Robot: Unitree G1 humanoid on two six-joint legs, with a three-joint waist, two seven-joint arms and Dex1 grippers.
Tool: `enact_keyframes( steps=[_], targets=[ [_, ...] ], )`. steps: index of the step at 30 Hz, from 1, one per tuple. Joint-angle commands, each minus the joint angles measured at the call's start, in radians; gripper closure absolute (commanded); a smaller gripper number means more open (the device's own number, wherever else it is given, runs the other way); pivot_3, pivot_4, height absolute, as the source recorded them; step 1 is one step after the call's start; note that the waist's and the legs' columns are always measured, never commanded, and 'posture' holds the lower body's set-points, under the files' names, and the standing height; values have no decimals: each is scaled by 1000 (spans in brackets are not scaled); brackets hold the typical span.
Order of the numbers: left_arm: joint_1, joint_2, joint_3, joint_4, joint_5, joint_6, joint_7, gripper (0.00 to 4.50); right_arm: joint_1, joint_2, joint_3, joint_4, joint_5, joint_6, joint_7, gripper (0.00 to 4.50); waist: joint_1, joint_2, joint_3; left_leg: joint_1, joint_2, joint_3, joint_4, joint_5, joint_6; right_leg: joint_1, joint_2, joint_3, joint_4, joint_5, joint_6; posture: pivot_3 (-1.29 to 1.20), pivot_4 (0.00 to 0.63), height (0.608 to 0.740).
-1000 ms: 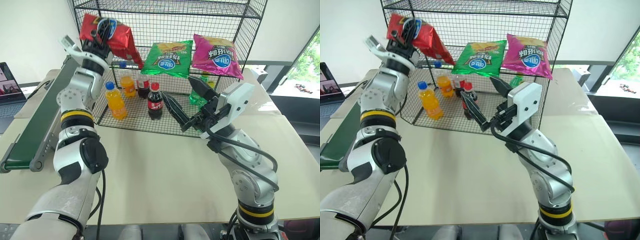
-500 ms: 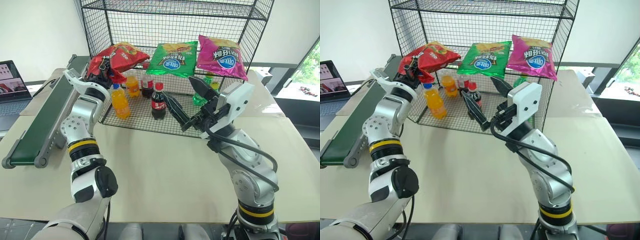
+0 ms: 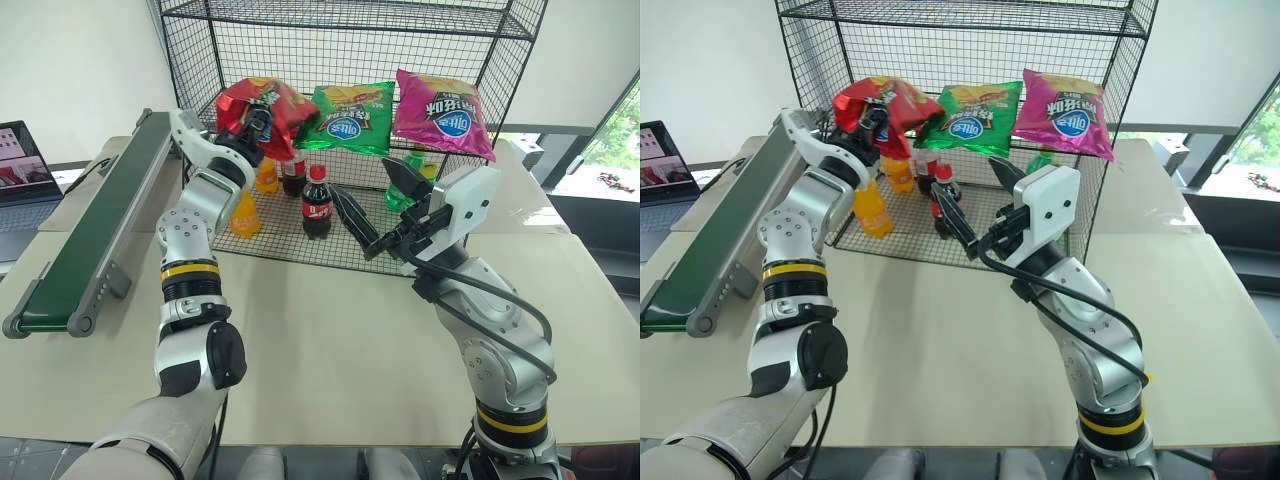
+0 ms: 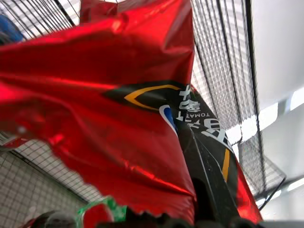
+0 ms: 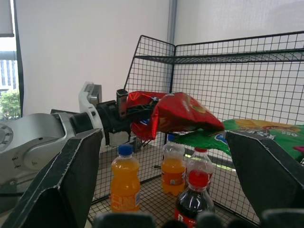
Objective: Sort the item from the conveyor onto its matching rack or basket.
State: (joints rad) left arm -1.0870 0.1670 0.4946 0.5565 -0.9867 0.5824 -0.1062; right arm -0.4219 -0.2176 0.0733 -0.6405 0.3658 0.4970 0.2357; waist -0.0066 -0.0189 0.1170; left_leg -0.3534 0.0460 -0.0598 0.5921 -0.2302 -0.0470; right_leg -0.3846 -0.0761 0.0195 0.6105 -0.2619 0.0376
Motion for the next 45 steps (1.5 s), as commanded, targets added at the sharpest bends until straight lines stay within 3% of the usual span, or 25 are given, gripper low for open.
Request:
enact_keyframes(
  steps=[1,11,17,28,35,39,45],
  targets=[
    [-61,59,32,74,39,-60,-16,4452,-6,-5,-5,-52,-4,3,-6,0,-6,0,0,0,0,0,0,0,0,0,0,0,0,-1,2,0,150,738],
    [-163,57,94,221,120,-266,32,4452,-24,-7,-2,-50,-33,14,-30,0,2,0,0,-1,-1,0,0,0,0,0,-1,0,0,-1,3,0,150,738],
    [-214,44,116,317,120,-273,11,4452,-29,-1,6,-57,-49,27,-45,0,0,0,0,-1,-1,-1,0,0,0,0,-1,0,0,-2,3,0,150,738],
    [-312,104,203,519,118,-359,2,4452,-37,-3,12,-63,-89,36,-57,0,-8,0,0,0,-1,-1,-1,0,0,0,0,0,0,-2,4,0,150,738],
    [-308,125,208,509,124,-323,-31,1746,-25,1,11,-66,-89,36,-51,0,-6,0,0,-1,-1,-1,-1,0,0,0,-1,0,0,-2,4,0,150,738],
    [-237,126,203,366,96,-211,-6,127,-7,-2,4,-65,-82,29,-42,0,-8,0,0,0,-1,-1,-1,0,-1,0,-1,0,1,-2,4,0,150,738],
    [27,51,145,-152,-13,70,144,25,40,-9,-13,-65,-73,23,-28,0,-9,1,0,0,0,-1,-1,1,-2,0,0,1,2,1,-1,0,150,738]
  ],
)
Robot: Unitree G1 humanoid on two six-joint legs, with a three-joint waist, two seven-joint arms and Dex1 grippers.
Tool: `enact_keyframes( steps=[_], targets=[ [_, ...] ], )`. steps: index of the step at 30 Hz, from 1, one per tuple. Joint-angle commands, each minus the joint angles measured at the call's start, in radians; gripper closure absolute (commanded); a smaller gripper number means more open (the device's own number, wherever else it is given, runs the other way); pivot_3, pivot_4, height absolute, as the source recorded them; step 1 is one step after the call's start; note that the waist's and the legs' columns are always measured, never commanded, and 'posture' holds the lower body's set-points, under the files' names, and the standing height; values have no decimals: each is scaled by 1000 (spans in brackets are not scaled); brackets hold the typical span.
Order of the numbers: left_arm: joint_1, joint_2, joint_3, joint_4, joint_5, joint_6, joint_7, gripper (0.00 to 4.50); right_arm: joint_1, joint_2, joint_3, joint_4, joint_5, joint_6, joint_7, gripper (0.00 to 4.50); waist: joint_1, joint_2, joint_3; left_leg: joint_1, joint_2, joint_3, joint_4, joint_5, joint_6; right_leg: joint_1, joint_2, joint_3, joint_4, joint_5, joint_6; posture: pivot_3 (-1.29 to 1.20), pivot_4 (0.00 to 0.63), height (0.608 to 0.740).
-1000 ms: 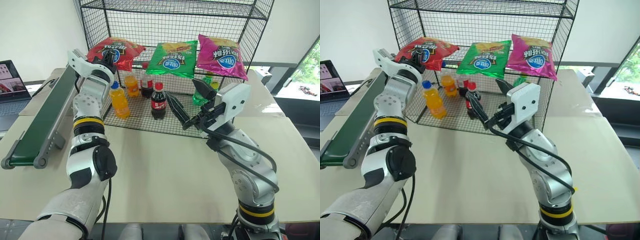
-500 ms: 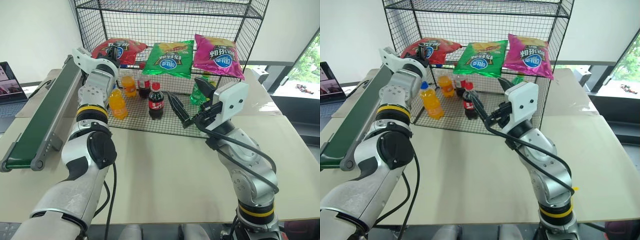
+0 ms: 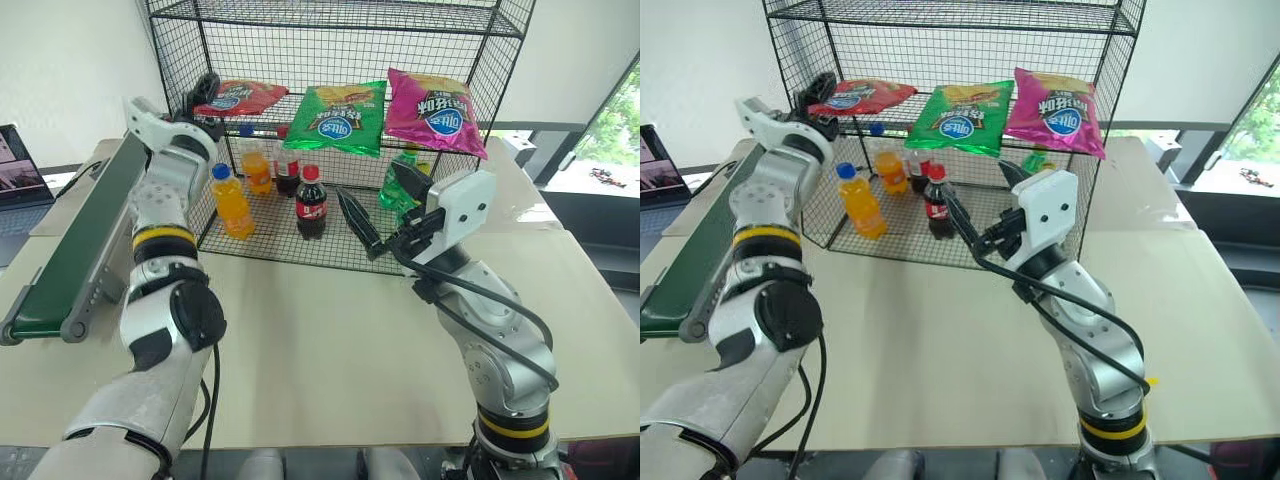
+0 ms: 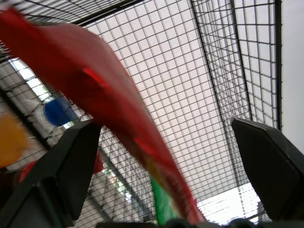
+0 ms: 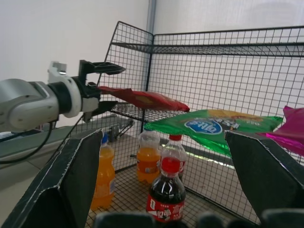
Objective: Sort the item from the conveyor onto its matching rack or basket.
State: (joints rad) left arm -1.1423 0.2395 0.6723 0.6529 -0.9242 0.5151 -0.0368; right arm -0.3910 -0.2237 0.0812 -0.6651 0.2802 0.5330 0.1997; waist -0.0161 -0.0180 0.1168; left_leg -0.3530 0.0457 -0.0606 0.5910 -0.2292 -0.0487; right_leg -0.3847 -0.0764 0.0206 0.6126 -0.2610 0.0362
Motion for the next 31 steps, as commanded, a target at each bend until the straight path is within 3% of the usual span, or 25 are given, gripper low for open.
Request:
enact_keyframes(
  steps=[1,5,8,11,15,22,25,31],
  targets=[
    [128,-23,-43,-342,-108,186,94,25,20,-5,-25,-45,14,-12,10,0,3,0,0,0,0,0,1,0,0,0,0,1,0,0,0,0,150,738],
    [295,18,-79,-635,-229,359,138,25,100,-49,-38,-53,4,-40,54,0,5,0,0,-1,0,0,1,0,0,0,0,1,0,0,0,0,150,738],
    [450,123,-137,-795,-229,458,103,25,171,-76,-71,-39,7,-70,76,0,2,0,0,0,0,0,1,0,0,1,0,2,0,0,0,0,150,738],
    [617,240,-248,-920,-114,464,24,25,227,-72,-89,-14,6,-81,70,0,1,2,-1,2,0,0,0,0,0,1,1,4,0,0,0,0,150,738],
    [825,305,-417,-1014,116,334,-41,25,318,-84,-67,48,-60,-145,73,0,6,2,-1,2,0,0,0,0,-1,1,1,4,0,-1,1,0,150,738],
    [1003,287,-646,-847,549,-107,-133,25,421,-38,-116,165,-131,-276,8,0,12,2,-1,0,-4,2,0,0,0,-1,3,15,-2,0,0,0,150,738],
    [1028,288,-681,-782,606,-227,-233,25,444,-10,-122,195,-144,-317,-12,0,11,2,-1,0,-4,3,0,0,0,-1,3,16,-2,-1,0,0,150,738],
    [987,245,-650,-714,598,-268,-321,25,473,-8,-133,200,-158,-351,-12,0,11,2,-1,0,-4,3,0,-1,2,-1,3,17,-2,-3,4,0,150,738]
  ],
)
